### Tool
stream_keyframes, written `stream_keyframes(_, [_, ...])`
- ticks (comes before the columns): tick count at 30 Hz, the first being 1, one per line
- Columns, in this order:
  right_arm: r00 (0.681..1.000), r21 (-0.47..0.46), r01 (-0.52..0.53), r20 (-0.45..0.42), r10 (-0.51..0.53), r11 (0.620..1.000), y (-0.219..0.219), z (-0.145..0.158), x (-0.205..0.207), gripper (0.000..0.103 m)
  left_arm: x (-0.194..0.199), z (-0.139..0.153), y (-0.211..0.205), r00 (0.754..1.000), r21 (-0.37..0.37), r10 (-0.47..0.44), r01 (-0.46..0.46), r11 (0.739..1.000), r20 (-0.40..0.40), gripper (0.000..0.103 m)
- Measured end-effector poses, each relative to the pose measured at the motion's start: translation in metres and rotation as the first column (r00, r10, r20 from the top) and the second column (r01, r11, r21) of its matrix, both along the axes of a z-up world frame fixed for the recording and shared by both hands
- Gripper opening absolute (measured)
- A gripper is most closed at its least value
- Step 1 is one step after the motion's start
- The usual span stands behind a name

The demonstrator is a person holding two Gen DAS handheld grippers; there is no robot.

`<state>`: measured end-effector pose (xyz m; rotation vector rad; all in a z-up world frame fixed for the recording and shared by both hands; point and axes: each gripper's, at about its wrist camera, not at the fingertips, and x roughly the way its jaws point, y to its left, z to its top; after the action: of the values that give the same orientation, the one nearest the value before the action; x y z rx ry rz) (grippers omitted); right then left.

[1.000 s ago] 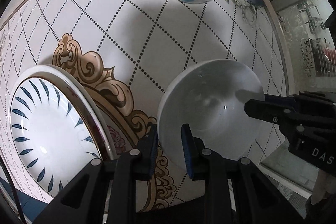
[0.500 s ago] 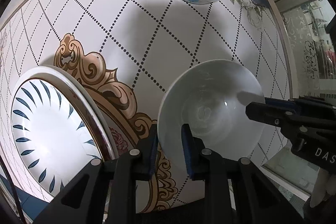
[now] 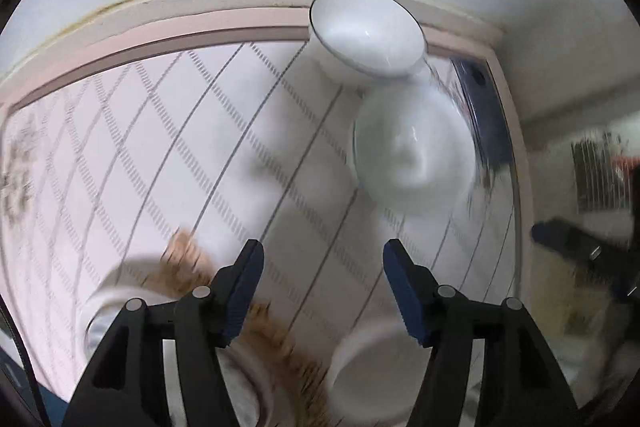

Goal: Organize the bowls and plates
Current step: 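Carry the held white bowl with both tools toward the next bowl, then lower the held bowl into the other bowl and grip both rims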

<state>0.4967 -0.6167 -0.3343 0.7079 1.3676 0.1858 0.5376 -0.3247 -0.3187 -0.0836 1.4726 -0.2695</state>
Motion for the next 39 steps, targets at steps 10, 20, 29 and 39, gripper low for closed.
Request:
stream_keyframes(10, [0.991,0.041,0.125,-0.043,-0.124,0.991,-0.002,-0.069,0.065,0.042,0.059,-0.046,-0.032,0.995,-0.039,-0.027,0.024,0.999,-0.091,0.015])
stream_keyframes(20, [0.997,-0.07,0.068,-0.037,-0.071,0.995,0.015,-0.079,0.08,0.016,0.049,-0.039,-0.048,0.996,0.022,-0.085,0.086,0.996,-0.023,0.014])
stream_keyframes(29, [1.0,-0.097,0.026,0.019,-0.025,0.995,0.022,-0.037,0.059,0.016,0.02,0.007,-0.046,0.992,0.001,-0.107,0.107,0.994,0.063,0.014])
stream_keyframes(39, [0.994,-0.134,-0.007,0.103,0.021,0.991,0.046,0.035,-0.01,0.016,-0.053,0.057,-0.023,0.984,-0.04,-0.134,0.14,0.989,0.113,0.014])
